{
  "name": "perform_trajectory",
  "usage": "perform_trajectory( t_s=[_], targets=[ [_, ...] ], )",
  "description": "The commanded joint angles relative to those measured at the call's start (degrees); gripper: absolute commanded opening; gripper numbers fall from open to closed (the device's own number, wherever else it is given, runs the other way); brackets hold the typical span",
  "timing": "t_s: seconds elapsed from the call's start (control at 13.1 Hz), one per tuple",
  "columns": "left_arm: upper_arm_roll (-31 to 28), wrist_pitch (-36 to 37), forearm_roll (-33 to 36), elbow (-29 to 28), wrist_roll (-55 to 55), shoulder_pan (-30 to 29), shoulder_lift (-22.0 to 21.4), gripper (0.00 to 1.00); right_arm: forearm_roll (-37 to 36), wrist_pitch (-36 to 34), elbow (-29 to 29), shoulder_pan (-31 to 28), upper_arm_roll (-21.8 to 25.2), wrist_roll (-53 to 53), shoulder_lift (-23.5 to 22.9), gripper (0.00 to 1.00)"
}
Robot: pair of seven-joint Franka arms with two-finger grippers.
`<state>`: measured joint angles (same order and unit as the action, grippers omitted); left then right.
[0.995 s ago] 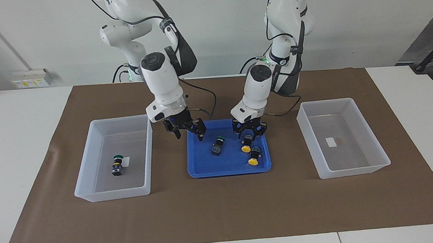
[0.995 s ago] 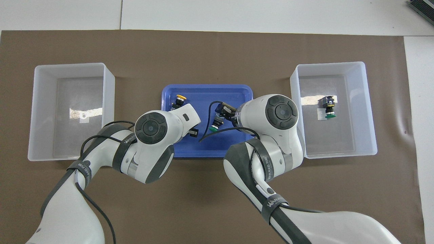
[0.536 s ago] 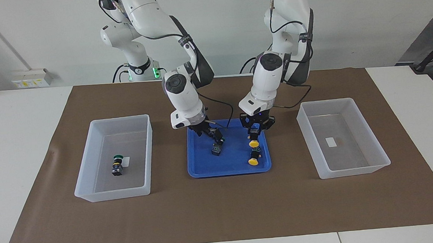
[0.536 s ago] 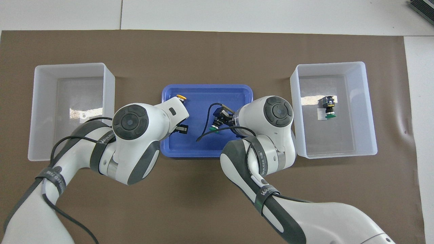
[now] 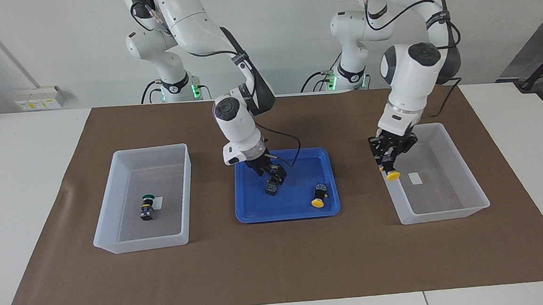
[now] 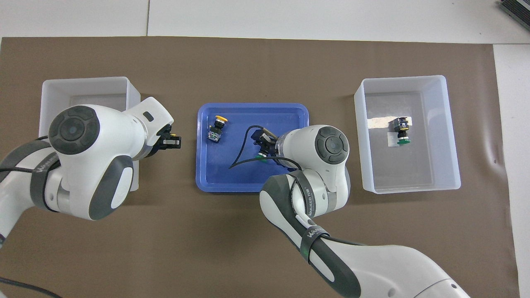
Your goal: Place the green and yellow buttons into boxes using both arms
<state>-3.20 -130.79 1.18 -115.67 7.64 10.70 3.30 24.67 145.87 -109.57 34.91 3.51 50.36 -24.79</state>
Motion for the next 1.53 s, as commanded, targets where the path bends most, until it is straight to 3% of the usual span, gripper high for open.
perform_trajectory(
  t_s=[0.0,0.31,0.54,0.69,0.92,1.0,1.07,1.15,1.45],
  targets=[
    [0.83,-1.22,1.1,2.12,-5.33,-6.37,1.54,0.0,1.7,0.48,-0.04,-0.02,-0.61,-1.06,-0.08,0.0],
    [0.92,-4.64,0.31,1.5,-19.67,-13.94,3.19,0.0,0.3,-5.39,1.02,-1.5,0.18,-1.05,4.56,0.0],
    [1.0,-9.91,0.31,1.59,-19.68,-13.34,8.2,0.0,-6.89,-11.47,1.46,-6.24,0.1,-1.49,11.23,0.0],
    [1.44,-11.15,-0.13,2.29,-19.77,-13.16,10.84,0.0,-10.59,-13.76,1.64,-7.92,0.18,-2.97,13.27,0.0],
    [1.62,-14.31,-0.13,3.08,-19.68,-11.14,14.8,0.0,-17.62,-17.62,1.82,-14.93,0.1,-16.54,15.29,0.0],
    [1.71,-14.5,-0.13,3.09,-19.68,-11.14,14.98,0.16,-17.73,-19.64,1.82,-18.18,0.18,-25.31,15.82,0.0],
    [1.71,-14.24,-0.13,3.26,-19.68,-11.05,14.98,0.65,-17.73,-21.05,1.82,-21.86,0.1,-34.18,16.0,0.0],
    [1.71,-14.15,-0.13,3.44,-19.68,-10.79,14.98,0.97,-17.29,-21.58,1.38,-25.03,0.01,-41.75,16.09,0.0],
    [1.62,-12.14,-0.22,3.35,-19.24,-10.61,12.01,1.0,-16.94,-21.24,-4.76,-31.56,0.09,-56.4,17.58,0.0]
  ],
)
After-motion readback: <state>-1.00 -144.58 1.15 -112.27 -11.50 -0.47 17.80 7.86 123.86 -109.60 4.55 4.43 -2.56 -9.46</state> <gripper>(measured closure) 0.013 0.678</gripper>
